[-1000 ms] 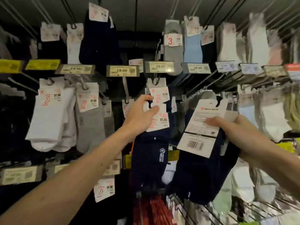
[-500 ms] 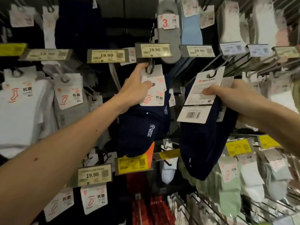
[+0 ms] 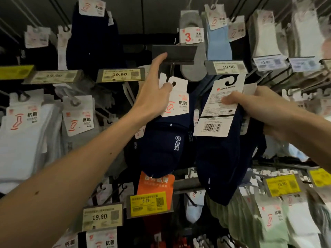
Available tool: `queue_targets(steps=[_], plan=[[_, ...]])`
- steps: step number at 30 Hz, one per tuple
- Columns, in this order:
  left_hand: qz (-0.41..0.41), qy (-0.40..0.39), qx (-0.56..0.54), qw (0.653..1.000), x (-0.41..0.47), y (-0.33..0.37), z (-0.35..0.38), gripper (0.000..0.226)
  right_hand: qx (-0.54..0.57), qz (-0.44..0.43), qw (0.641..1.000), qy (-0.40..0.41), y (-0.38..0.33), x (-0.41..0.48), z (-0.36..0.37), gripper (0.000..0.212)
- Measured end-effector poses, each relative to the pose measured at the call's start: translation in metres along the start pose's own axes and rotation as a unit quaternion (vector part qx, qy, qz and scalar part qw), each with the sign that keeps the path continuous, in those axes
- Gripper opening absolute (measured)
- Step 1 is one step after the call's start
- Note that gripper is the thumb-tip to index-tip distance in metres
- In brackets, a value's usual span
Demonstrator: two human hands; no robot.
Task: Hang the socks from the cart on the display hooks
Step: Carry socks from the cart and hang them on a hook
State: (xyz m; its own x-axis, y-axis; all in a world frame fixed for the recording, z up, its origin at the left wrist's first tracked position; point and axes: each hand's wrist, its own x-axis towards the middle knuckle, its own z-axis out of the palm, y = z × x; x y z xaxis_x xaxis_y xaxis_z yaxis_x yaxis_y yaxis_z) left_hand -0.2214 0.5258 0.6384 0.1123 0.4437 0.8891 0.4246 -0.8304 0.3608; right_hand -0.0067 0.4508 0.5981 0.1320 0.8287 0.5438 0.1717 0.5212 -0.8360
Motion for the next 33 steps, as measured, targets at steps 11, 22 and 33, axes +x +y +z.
queue_targets(steps=[11, 22, 33], plan=[[-0.036, 0.08, 0.089, 0.992, 0.003, -0.001, 0.034, 0.082, 0.025, 0.0, 0.999, -0.032, 0.008, 0.008, -0.007, 0.012], [0.02, 0.122, 0.162, 0.979, 0.004, -0.024, 0.043, 0.092, 0.038, 0.012, 0.998, -0.046, 0.015, 0.007, -0.01, 0.01], [-0.032, -0.004, -0.001, 0.999, -0.099, 0.036, 0.038, 0.028, 0.059, 0.01, 0.997, -0.043, 0.015, 0.004, 0.003, 0.015]])
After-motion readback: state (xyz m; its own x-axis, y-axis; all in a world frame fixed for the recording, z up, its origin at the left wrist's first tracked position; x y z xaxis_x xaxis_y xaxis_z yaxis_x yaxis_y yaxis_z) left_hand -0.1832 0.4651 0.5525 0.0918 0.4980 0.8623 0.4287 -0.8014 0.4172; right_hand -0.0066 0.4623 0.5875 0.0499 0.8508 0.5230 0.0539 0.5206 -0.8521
